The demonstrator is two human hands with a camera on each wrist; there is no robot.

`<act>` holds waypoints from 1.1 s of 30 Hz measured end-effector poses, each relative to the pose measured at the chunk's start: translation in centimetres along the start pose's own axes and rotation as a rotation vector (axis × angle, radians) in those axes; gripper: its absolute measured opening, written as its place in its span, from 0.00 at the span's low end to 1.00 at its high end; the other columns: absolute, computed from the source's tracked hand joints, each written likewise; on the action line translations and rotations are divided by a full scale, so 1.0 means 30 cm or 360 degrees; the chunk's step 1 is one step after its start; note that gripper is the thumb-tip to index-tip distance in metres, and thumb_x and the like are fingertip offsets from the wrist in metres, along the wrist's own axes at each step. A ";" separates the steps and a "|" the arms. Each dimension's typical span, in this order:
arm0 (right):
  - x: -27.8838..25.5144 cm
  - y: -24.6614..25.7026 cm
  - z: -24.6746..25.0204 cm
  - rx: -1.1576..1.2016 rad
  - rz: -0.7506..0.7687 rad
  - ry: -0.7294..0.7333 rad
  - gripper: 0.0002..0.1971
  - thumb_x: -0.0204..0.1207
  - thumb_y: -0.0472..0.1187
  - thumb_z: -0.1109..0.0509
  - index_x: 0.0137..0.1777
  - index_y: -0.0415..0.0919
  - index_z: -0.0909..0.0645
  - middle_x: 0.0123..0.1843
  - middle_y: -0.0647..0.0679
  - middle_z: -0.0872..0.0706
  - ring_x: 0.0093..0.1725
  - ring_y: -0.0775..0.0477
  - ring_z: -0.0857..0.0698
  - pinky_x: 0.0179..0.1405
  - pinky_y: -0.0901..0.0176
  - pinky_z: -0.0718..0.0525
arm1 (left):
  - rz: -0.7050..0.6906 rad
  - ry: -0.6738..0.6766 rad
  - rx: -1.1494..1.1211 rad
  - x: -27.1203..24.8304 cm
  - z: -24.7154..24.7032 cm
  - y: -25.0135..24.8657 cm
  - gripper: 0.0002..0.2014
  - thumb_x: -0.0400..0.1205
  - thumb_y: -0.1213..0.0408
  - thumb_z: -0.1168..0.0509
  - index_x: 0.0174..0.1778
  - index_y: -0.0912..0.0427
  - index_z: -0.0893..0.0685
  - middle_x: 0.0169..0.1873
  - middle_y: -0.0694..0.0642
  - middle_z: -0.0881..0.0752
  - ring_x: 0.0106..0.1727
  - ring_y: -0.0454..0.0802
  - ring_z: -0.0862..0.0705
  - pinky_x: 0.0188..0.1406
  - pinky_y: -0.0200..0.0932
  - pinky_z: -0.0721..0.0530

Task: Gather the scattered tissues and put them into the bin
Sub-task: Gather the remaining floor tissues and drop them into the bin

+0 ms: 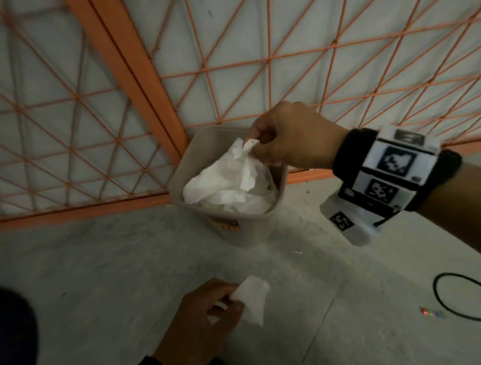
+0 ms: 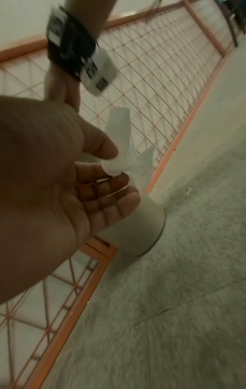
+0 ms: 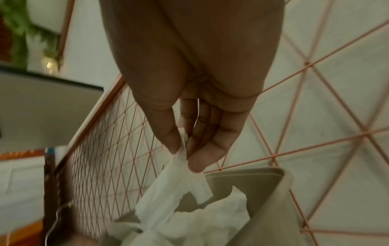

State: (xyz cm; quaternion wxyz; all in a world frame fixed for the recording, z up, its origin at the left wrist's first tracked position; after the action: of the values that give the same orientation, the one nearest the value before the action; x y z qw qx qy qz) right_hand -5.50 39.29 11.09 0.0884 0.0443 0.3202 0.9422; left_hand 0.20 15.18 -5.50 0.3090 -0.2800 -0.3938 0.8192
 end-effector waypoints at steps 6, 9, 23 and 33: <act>0.050 0.038 -0.193 -0.0515 0.0064 0.0251 0.12 0.74 0.49 0.32 0.56 0.58 0.14 0.54 0.54 0.11 0.56 0.46 0.14 0.57 0.49 0.17 | -0.0141 0.0026 -0.0148 -0.087 0.085 -0.123 0.16 0.71 0.39 0.35 0.51 0.33 0.11 0.55 0.25 0.17 0.56 0.26 0.17 0.47 0.18 0.22; 0.018 -0.003 -0.279 -0.0703 -0.0008 0.0603 0.18 0.76 0.53 0.32 0.66 0.63 0.21 0.65 0.54 0.17 0.65 0.46 0.20 0.61 0.53 0.23 | -0.0167 0.0048 -0.0113 -0.082 0.119 -0.156 0.13 0.75 0.43 0.34 0.53 0.35 0.11 0.56 0.26 0.17 0.56 0.28 0.16 0.48 0.19 0.21; -0.275 -0.225 0.061 -0.0069 -0.0266 0.0059 0.33 0.63 0.70 0.38 0.71 0.67 0.27 0.56 0.55 0.17 0.45 0.57 0.15 0.49 0.57 0.20 | -0.0684 -0.0011 0.1104 0.468 0.387 -0.638 0.06 0.78 0.60 0.31 0.46 0.44 0.11 0.42 0.42 0.15 0.45 0.42 0.16 0.50 0.46 0.15; -0.580 -0.558 0.009 0.0251 -0.0567 0.0115 0.24 0.61 0.75 0.38 0.60 0.88 0.33 0.54 0.70 0.20 0.48 0.68 0.17 0.46 0.61 0.17 | -0.0121 0.1022 0.1828 0.660 0.242 -0.520 0.20 0.78 0.48 0.29 0.65 0.29 0.22 0.45 0.35 0.17 0.46 0.35 0.21 0.52 0.37 0.22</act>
State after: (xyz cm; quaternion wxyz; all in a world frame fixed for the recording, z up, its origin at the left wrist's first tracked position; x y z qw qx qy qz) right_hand 13.91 49.10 0.61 0.2385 -0.0401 0.3987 0.8846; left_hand -13.35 33.92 6.88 0.5402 -0.2869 0.2080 0.7633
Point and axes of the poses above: each hand's wrist, its own x-axis towards the middle knuckle, its own z-axis out of the back of the hand, y = z × x, the point moved 9 cm from there along x, towards the middle knuckle
